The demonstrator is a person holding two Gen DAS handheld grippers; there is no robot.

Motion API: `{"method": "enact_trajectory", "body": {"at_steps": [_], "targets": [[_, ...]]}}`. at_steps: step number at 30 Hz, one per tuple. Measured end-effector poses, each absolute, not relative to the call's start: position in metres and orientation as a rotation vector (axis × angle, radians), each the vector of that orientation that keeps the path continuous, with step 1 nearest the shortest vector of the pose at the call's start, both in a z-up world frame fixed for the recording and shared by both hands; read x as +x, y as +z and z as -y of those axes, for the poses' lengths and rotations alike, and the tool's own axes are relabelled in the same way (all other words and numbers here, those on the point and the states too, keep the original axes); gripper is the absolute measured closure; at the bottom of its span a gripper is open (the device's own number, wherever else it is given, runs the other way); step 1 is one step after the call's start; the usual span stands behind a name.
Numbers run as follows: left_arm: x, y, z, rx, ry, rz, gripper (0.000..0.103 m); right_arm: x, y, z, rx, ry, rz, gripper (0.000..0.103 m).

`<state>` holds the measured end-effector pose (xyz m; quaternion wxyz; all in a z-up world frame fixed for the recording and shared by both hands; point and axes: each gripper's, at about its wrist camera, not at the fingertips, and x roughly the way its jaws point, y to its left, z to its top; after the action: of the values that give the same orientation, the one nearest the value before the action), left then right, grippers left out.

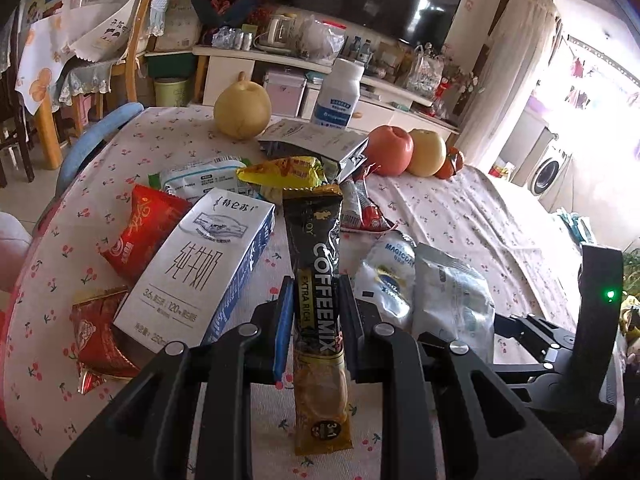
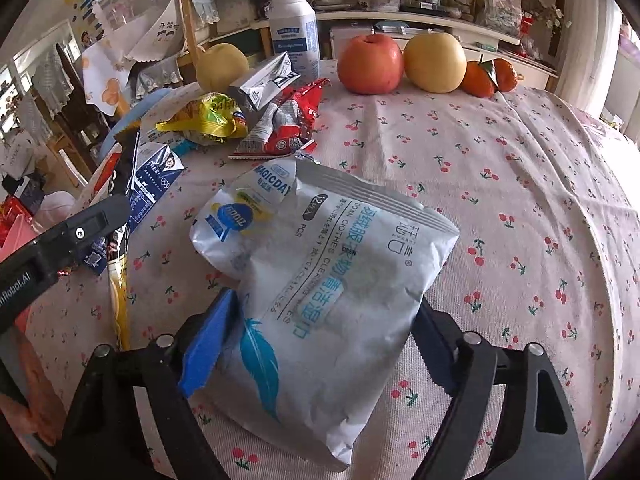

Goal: Collect trash
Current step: 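Grasp the feather-print wipes pack with the right gripper while the left grasps the COFFEEMIX sachet, then lift the wipes pack and COFFEEMIX sachet and carry them toward the pink bucket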

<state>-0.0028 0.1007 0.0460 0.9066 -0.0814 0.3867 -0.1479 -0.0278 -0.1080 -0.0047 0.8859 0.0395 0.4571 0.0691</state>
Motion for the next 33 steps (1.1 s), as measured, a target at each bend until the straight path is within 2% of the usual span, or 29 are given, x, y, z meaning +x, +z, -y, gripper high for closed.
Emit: {"method": "enact_trajectory", "body": {"at_steps": [15,20,25,27,29,30,32,33], "targets": [[-0.015,0.059,-0.123,-0.226,-0.328,-0.751,0.079,-0.037,0.004,0.108,0.073,0.144,-0.884,0.033],[-0.02,0.064,-0.133,-0.245,-0.328,-0.727,0.079,-0.042,0.011,0.108,0.062,0.134,-0.85,0.041],[-0.025,0.068,-0.139,-0.249,-0.323,-0.71,0.079,-0.046,0.013,0.108,0.06,0.138,-0.843,0.044],[-0.028,0.07,-0.142,-0.248,-0.322,-0.699,0.079,-0.045,0.011,0.108,0.08,0.155,-0.859,0.043],[-0.032,0.073,-0.144,-0.249,-0.321,-0.687,0.079,-0.043,0.009,0.111,0.106,0.167,-0.871,0.038],[-0.033,0.075,-0.145,-0.25,-0.319,-0.678,0.079,-0.042,0.008,0.112,0.117,0.165,-0.877,0.034],[-0.038,0.077,-0.148,-0.255,-0.315,-0.661,0.079,-0.04,0.003,0.115,0.156,0.153,-0.899,0.018],[-0.039,0.078,-0.15,-0.257,-0.314,-0.656,0.079,-0.04,0.002,0.116,0.175,0.154,-0.902,0.017]]}}
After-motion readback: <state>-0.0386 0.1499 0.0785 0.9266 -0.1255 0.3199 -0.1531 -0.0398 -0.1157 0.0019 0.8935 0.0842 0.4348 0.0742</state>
